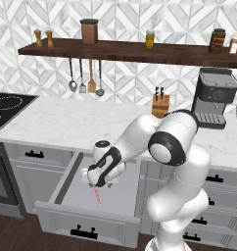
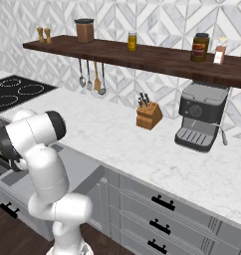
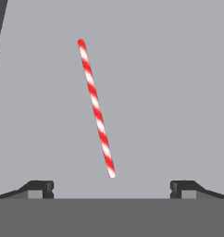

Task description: Take a straw from the drawer in front and place it inside the glass cup on the dining counter.

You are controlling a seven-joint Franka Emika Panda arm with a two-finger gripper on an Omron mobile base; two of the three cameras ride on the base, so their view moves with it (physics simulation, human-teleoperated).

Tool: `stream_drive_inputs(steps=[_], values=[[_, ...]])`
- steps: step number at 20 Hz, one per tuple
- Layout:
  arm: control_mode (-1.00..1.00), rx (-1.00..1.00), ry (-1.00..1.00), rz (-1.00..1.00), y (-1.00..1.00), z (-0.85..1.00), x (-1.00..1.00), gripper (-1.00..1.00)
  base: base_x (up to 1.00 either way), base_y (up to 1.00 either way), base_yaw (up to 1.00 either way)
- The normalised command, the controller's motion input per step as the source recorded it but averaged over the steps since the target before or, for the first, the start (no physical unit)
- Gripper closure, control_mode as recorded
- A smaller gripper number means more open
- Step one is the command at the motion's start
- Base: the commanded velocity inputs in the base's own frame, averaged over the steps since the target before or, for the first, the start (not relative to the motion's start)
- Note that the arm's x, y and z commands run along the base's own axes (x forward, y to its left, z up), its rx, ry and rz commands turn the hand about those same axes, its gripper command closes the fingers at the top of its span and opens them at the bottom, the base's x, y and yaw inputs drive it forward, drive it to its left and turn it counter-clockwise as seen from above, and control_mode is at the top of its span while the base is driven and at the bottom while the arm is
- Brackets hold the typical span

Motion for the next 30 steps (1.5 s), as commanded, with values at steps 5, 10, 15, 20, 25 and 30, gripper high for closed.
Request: stream_drive_inputs(steps=[5, 10, 15, 20, 25, 30], values=[[-1.00, 0.00, -0.07, -0.02, 0.00, -0.30, 0.00, -1.00, 0.00, 0.00, 0.00], [-1.00, -0.02, -0.04, -0.01, 0.00, -0.20, 0.14, -1.00, 0.00, 0.00, 0.00], [-1.00, -0.04, 0.00, -0.01, 0.08, -0.01, 0.23, -1.00, 0.00, 0.00, 0.00], [-1.00, -0.07, 0.00, -0.01, 0.16, 0.00, 0.19, -1.00, 0.00, 0.00, 0.00], [-1.00, -0.05, 0.00, -0.01, 0.07, 0.00, 0.17, -1.00, 0.00, 0.00, 0.00], [-1.00, 0.00, 0.00, 0.00, 0.00, -0.01, 0.27, -1.00, 0.00, 0.00, 0.00]])
